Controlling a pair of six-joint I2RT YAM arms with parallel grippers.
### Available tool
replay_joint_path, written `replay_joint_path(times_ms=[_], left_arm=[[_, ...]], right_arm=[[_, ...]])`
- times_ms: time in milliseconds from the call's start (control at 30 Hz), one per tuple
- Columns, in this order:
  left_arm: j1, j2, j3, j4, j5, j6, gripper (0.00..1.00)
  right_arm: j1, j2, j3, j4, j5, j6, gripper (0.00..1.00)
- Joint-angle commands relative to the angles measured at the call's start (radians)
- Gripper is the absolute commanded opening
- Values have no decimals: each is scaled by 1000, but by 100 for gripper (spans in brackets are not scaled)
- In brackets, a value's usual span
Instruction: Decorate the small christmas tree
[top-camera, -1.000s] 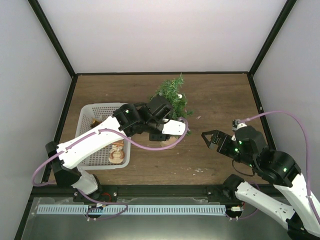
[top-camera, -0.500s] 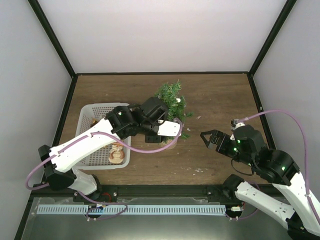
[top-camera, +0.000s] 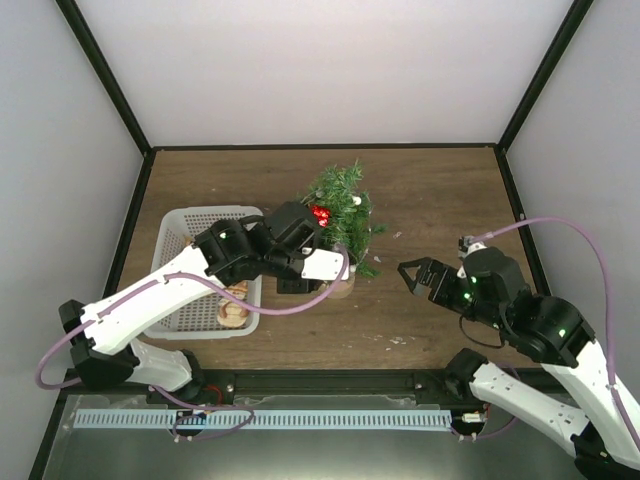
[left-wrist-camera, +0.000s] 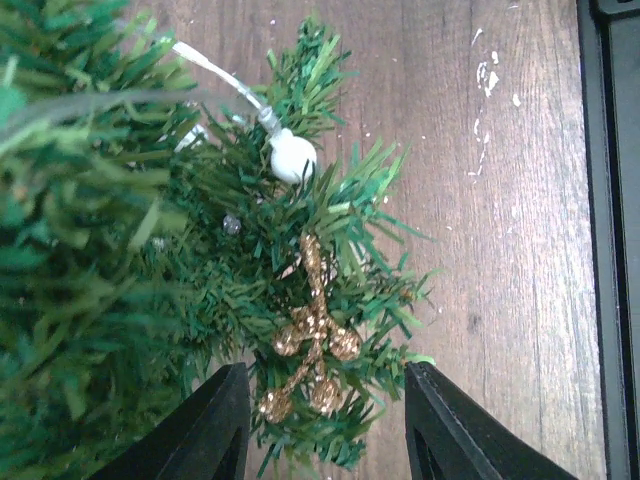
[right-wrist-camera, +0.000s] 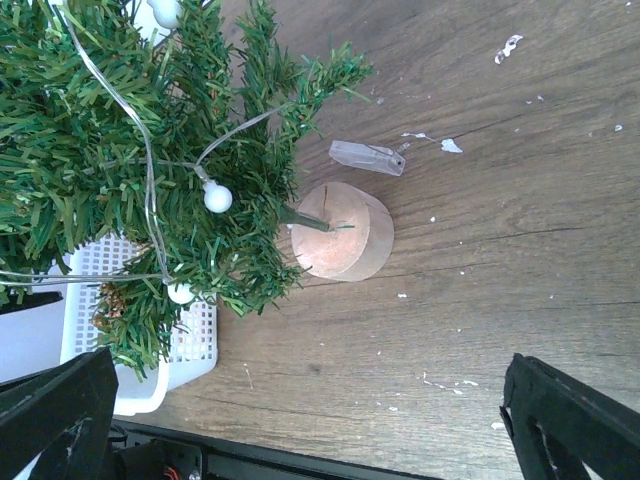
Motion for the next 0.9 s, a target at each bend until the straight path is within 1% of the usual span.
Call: replay_joint_path(times_ms=[0, 167, 267, 333, 433, 533, 600, 733, 867], left_arm=[[37, -37, -10, -5, 40, -33, 43], [83, -64, 0, -15, 91, -50, 44], [136, -90, 18, -30, 163, -58, 44], [188, -119, 25, -38, 229, -64, 44], [286, -167, 32, -35, 341, -79, 45], [375, -233, 19, -3, 430, -92, 45], [418, -269, 3, 18, 447, -98, 45], [491, -291, 2, -3, 508, -106, 44], [530, -317, -14, -16, 535, -107, 44]], right_arm=[[-6, -8, 18, 33, 5, -5, 98], [-7, -38, 17, 89, 4, -29, 98], [-6, -28, 73, 196, -45, -156, 96], [-6, 44, 155, 250, -96, -270, 96], [-6, 207, 317, 249, -168, -447, 94], [-6, 318, 430, 274, -176, -579, 94], [-5, 363, 480, 318, -158, -639, 94], [-6, 475, 588, 355, -205, -750, 91], [-6, 515, 601, 394, -227, -810, 87]])
